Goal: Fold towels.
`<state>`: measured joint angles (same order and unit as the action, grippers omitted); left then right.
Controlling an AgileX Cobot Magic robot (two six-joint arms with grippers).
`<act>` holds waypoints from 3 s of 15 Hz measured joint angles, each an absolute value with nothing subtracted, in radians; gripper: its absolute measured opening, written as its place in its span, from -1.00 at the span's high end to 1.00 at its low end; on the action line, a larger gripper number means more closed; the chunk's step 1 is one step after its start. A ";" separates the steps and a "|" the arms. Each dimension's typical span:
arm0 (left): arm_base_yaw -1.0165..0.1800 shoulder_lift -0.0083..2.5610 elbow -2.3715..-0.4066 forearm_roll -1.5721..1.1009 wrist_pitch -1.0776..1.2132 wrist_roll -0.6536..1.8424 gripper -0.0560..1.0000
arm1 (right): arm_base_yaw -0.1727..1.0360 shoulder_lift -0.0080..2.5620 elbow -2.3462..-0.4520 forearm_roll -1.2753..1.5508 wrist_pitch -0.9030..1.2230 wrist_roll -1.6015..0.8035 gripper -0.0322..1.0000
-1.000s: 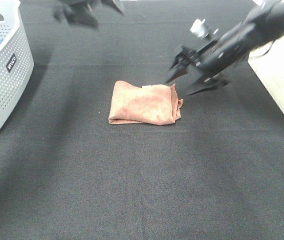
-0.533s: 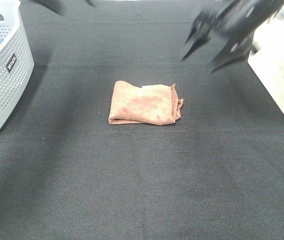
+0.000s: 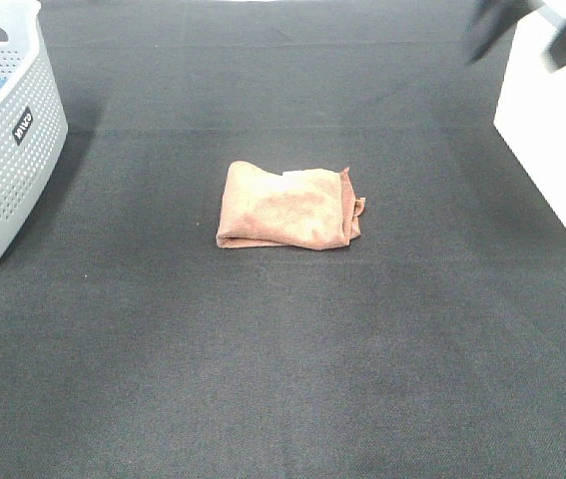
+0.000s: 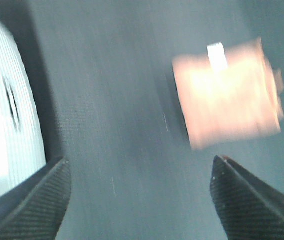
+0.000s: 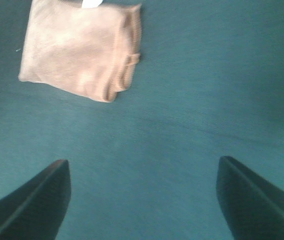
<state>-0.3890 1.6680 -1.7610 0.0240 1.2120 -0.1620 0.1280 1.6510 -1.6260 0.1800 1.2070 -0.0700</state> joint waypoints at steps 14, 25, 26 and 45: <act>-0.401 0.667 -0.758 0.037 1.208 -0.166 -0.50 | 0.128 0.763 -0.757 0.157 1.215 -0.041 -0.53; -0.401 0.339 -0.507 -0.069 1.060 0.019 -0.50 | 0.128 0.225 -0.547 0.089 1.132 -0.068 -0.53; -0.401 0.339 -0.506 -0.069 1.060 0.026 -0.50 | 0.128 0.225 -0.543 0.106 1.121 -0.077 -0.53; -0.276 0.326 -0.501 -0.094 1.059 0.067 -0.50 | 0.128 0.225 -0.508 0.134 1.068 -0.091 -0.53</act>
<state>-0.2760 0.3260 -0.5010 -0.0940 1.0590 0.0670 0.1280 0.2250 -0.5080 0.1340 1.0680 -0.0910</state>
